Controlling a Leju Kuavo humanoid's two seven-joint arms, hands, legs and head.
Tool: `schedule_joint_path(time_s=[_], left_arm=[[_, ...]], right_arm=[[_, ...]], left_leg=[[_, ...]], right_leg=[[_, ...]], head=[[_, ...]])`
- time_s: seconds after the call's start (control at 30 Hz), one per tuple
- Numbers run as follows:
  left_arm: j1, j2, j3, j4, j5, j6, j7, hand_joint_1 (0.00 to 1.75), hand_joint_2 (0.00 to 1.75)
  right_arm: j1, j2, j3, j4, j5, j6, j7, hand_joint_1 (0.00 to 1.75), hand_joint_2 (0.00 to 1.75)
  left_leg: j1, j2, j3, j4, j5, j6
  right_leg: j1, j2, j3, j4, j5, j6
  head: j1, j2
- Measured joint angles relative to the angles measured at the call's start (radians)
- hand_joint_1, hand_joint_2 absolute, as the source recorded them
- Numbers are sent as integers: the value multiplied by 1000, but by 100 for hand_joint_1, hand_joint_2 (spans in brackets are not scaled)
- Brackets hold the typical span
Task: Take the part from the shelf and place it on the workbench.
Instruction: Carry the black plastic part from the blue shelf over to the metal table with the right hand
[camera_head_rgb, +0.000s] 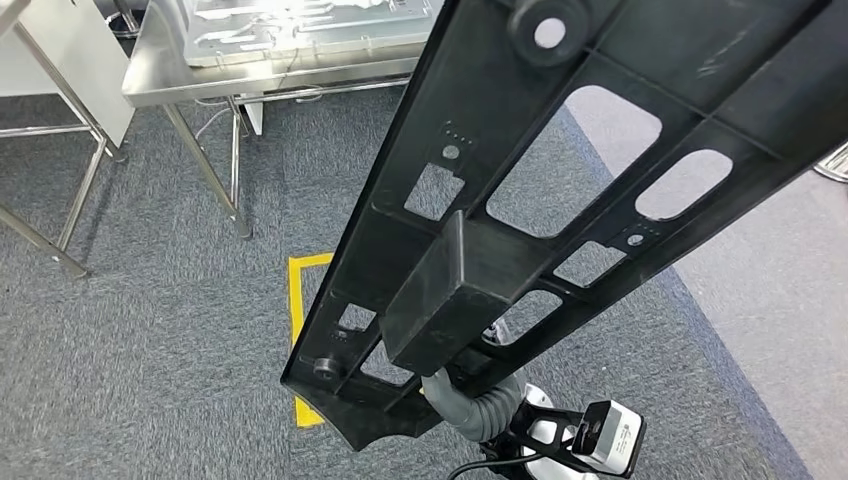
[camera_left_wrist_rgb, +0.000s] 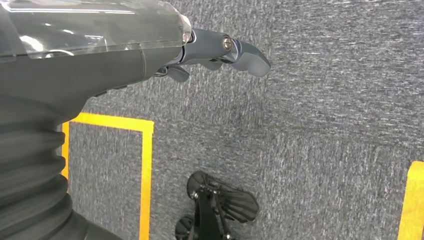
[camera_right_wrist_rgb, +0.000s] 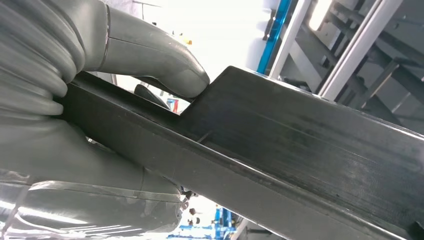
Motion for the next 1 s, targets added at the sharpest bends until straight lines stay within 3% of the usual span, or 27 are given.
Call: schedule_joint_path(time_s=[0.07,0.13,0.23,0.27,0.3,0.33,0.4,0.43,0.5,0.6,0.67,0.77,0.8,0.83,0.9,0.93,1.0], left_arm=[[0,2,0,0,-2,0,0,0,175],[0,2,0,0,-4,0,-1,0,175],[2,5,0,0,-7,0,-1,0,175],[3,6,0,0,-7,0,0,0,175],[4,6,1,0,-7,0,0,0,175],[4,6,1,0,-7,0,0,0,175],[4,8,1,0,-8,0,0,0,175],[3,9,1,0,-8,0,0,0,175],[2,9,1,0,-8,-1,1,0,175],[4,9,2,0,-8,-1,3,0,175],[3,9,2,0,-8,-2,3,0,175],[3,9,3,0,-8,-2,3,0,175],[4,9,4,0,-8,-3,3,0,175],[5,9,5,0,-8,-3,3,0,175],[4,9,6,0,-9,-3,3,0,175],[4,8,7,0,-9,-3,3,0,175],[3,6,7,0,-10,-3,3,0,175]], right_arm=[[0,1,0,0,0,0,0,175,175],[0,5,0,0,-1,1,0,175,175],[3,8,-1,0,-3,2,0,175,175],[5,8,-1,0,-4,2,0,175,175],[6,8,-1,0,-5,2,0,175,175],[7,8,-1,0,-5,2,0,175,175],[7,9,-1,0,-6,2,0,175,175],[7,9,-1,0,-6,2,0,175,175],[7,10,-2,0,-7,4,0,175,175],[5,11,-2,0,-8,4,0,175,175],[5,11,-2,0,-8,4,0,175,175],[6,11,-3,1,-9,5,0,175,175],[7,11,-3,2,-10,6,0,175,175],[6,11,-4,3,-10,6,0,175,175],[6,11,-6,4,-10,6,0,175,175],[5,11,-7,4,-10,6,0,175,175],[4,11,-8,4,-10,6,0,175,175]], left_leg=[[2,1,2,-2,-2,-12],[2,4,-14,40,-27,-20],[5,9,-108,224,-101,-30],[5,9,-134,267,-108,-32],[5,10,-145,276,-96,-33],[6,11,-135,244,-65,-33],[6,16,-78,114,6,-29],[4,18,-51,58,23,-23],[0,20,-29,11,20,-9],[3,15,-19,0,15,11],[4,13,-7,-5,11,20],[1,11,6,-5,-3,28],[0,10,12,-5,-8,28],[-1,8,21,-5,-15,27],[-3,5,40,-6,-29,24],[-5,3,47,-6,-35,21],[-5,2,54,-9,-46,11]], right_leg=[[-2,-1,4,-9,4,-7],[-8,-4,15,-22,7,-17],[-8,-7,27,-25,1,-25],[-8,-8,31,-24,-3,-25],[-8,-8,35,-23,-8,-25],[-8,-8,41,-22,-13,-23],[-7,-8,56,-19,-27,-17],[-5,-8,61,-18,-34,-12],[0,-8,65,-18,-40,-1],[-1,-8,62,1,-43,15],[-4,-6,17,84,-71,21],[-7,-4,-107,266,-133,26],[-7,-4,-129,282,-127,24],[-6,-4,-133,260,-99,21],[-2,-3,-96,132,-5,9],[2,-3,-75,71,20,3],[9,-1,-54,12,27,-9]], head=[[0,0],[0,0],[0,0],[0,0],[0,0],[0,0],[0,0],[0,0],[0,0],[0,0],[0,0],[0,0],[0,0],[0,0],[0,0],[0,0],[0,0]])
